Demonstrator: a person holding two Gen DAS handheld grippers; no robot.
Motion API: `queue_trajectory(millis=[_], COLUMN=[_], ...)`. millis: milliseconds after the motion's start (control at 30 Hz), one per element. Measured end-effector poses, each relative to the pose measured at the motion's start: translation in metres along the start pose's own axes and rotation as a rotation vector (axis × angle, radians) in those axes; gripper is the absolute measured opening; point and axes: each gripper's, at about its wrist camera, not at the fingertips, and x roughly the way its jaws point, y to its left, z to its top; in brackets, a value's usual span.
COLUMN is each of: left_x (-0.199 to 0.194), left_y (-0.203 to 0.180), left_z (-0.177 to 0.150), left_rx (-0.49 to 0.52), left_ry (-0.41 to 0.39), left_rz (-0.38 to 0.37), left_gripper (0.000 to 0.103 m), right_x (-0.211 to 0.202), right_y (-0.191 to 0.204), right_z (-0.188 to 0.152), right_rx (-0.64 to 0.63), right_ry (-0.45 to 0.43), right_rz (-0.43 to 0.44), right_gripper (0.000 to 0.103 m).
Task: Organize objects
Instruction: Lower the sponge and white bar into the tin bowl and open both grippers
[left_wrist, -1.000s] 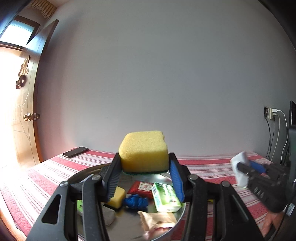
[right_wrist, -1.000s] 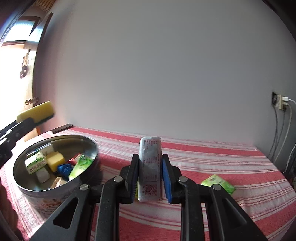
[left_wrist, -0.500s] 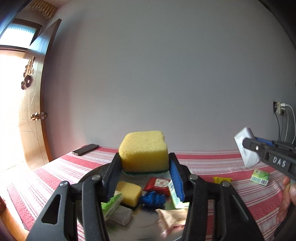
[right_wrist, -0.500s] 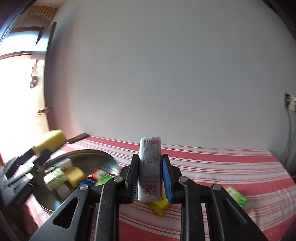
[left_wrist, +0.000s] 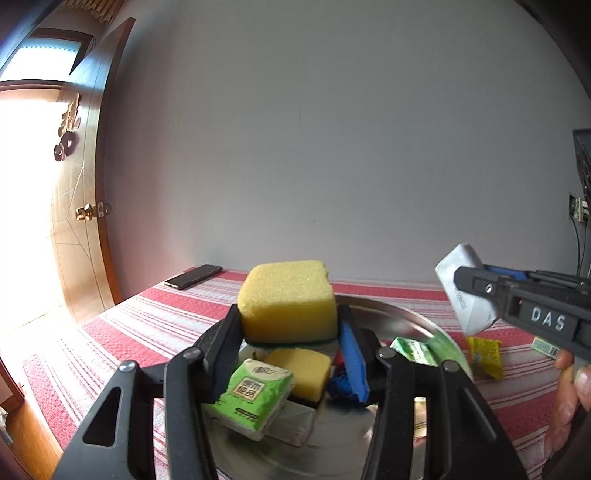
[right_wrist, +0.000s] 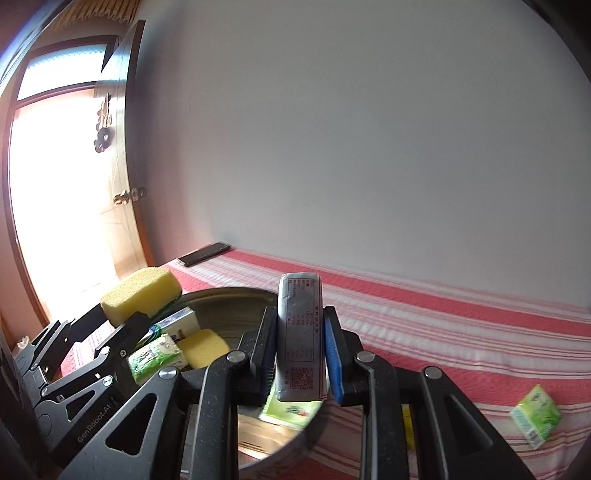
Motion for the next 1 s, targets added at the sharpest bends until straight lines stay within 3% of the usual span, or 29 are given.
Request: queue_trajectory(millis=[500,1000], left_x=[0.012,0.021], left_y=[0.009,0.014], left_z=[-0.009,-0.012], left_rx=[-0.006,-0.042], left_ry=[0.049,0.12], left_rz=[-0.002,-0.035], left_gripper=[0.05,0.05], right_x=[0.042,0.055], right_y=[0.029,0.037], right_z=[-0.014,-0.023], right_rx=[-0.029,-0.037], right_ry=[0.104,0.145], right_rz=[0.053,0.067], right_gripper=[0.026,0.026])
